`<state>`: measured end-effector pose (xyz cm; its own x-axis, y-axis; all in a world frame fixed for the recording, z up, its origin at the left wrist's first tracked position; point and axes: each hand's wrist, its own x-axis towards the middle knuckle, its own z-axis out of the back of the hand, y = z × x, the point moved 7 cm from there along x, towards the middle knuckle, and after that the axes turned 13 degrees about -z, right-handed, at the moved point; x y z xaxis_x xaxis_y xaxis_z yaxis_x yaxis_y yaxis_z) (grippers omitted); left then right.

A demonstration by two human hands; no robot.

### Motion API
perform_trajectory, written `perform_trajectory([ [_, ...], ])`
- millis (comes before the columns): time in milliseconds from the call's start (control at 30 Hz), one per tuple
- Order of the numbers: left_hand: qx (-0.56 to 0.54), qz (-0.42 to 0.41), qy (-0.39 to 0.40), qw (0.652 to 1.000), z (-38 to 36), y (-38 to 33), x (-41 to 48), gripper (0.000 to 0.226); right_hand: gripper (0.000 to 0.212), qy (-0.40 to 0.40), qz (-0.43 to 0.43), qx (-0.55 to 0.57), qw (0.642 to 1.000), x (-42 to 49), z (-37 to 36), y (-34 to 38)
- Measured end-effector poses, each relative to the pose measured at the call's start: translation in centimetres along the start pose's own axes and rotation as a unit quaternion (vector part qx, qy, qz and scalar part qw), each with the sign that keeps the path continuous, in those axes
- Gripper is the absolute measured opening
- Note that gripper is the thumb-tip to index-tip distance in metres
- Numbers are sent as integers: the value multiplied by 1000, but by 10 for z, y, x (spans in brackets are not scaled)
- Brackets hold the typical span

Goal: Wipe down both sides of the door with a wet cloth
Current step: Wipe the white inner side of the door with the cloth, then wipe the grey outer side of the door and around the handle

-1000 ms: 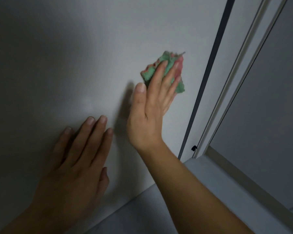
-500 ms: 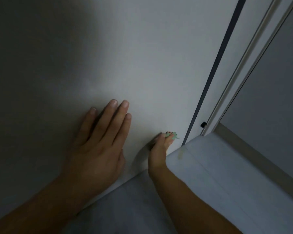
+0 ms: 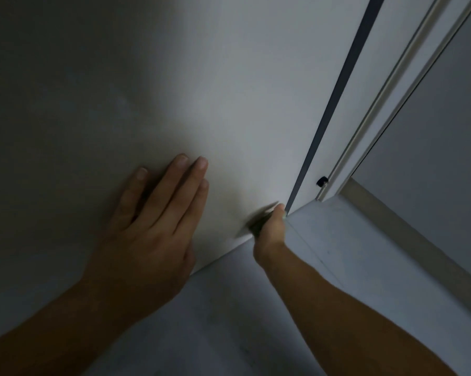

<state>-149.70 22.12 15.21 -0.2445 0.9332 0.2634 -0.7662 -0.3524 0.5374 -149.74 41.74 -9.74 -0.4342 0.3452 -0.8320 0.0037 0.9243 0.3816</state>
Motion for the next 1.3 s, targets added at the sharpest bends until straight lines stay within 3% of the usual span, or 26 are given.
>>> perform_trajectory([
  [167, -14, -3, 31, 999, -12, -15, 6, 82, 60, -19, 1, 38, 999, 28, 15, 49],
  [333, -57, -9, 36, 998, -14, -26, 14, 81, 33, -109, 31, -72, 991, 38, 36, 81],
  [433, -131, -5, 41, 990, -9, -36, 17, 79, 37, -138, 31, -116, 983, 35, 48, 92],
  [567, -285, 61, 73, 954, 3, -42, 23, 73, 30, -66, -1, -110, 992, 8, 49, 102],
  [633, -386, 145, 86, 907, 11, -38, 25, 74, 27, -21, -14, -127, 992, -20, 48, 108],
  [700, -476, 232, 100, 842, 26, -35, 27, 77, 37, 25, -19, -160, 987, -60, 47, 114],
  [800, -537, 300, 112, 781, 68, -28, 41, 64, 30, 47, -5, -226, 973, -145, 47, 132],
  [933, -604, 359, 100, 704, 157, 3, 72, 56, 57, 72, 37, -283, 956, -285, 30, 179],
  [1100, -631, 386, 77, 668, 286, 76, 120, 28, 42, 88, 116, -309, 940, -477, -9, 262],
  [1233, -647, 379, 37, 660, 395, 142, 169, 26, 33, 113, 178, -321, 923, -622, -60, 338],
  [1300, -651, 370, 10, 663, 435, 168, 199, 28, 41, 121, 194, -325, 918, -671, -86, 375],
])
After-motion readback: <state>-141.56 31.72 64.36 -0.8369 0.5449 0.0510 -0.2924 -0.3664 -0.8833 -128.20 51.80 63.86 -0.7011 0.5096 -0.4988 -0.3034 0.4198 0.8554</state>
